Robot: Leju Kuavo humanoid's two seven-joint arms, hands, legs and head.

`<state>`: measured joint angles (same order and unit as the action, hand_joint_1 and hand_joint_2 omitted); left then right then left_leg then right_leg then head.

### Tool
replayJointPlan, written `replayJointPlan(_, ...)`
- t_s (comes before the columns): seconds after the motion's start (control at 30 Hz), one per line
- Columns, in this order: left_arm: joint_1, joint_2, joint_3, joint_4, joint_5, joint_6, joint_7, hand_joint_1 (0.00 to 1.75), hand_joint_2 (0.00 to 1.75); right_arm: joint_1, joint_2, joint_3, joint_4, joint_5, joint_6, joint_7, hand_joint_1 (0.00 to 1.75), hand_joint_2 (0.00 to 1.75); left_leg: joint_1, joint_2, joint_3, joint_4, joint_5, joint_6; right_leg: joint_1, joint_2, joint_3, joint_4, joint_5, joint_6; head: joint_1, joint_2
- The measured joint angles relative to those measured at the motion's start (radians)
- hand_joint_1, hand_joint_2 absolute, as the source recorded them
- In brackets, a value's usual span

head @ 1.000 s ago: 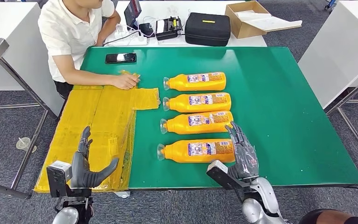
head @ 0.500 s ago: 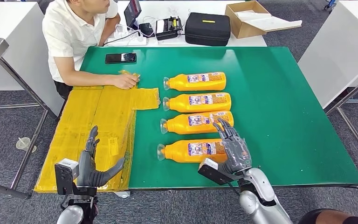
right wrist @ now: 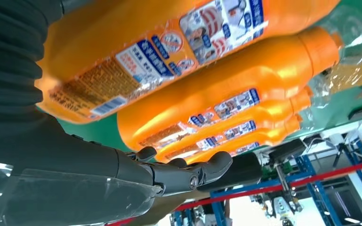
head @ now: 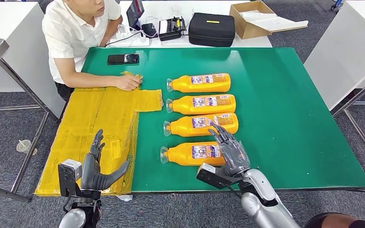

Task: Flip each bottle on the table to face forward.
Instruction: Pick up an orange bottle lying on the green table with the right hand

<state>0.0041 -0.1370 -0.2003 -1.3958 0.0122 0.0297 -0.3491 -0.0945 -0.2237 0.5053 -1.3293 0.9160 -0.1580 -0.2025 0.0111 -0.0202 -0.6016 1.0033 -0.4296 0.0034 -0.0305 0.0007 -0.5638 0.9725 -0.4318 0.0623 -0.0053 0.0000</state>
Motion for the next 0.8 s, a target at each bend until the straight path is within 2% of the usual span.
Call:
replayJointPlan(0.23,-0.001,-0.005,0.000,0.008,0.033,-0.020,0.014,0.00,1.75,-0.022,-0.046,0.036,0.017,0.003,0.091,0.058,0.00,1.75,0.000,0.000,0.000,0.000,0.000,0.000,0.000,0.000,0.000,0.000,0.000,0.000,0.000,0.000)
replayJointPlan(0.4,-0.002,-0.006,0.000,0.015,0.034,-0.024,0.016,0.00,1.75,-0.029,-0.066,0.050,0.030,-0.002,0.094,0.060,0.00,1.75,0.000,0.000,0.000,0.000,0.000,0.000,0.000,0.000,0.000,0.000,0.000,0.000,0.000,0.000)
replayJointPlan(0.8,-0.004,-0.008,0.000,0.020,0.037,-0.025,0.016,0.00,1.75,-0.031,-0.078,0.065,0.041,0.000,0.094,0.061,0.00,1.75,0.000,0.000,0.000,0.000,0.000,0.000,0.000,0.000,0.000,0.000,0.000,0.000,0.000,0.000)
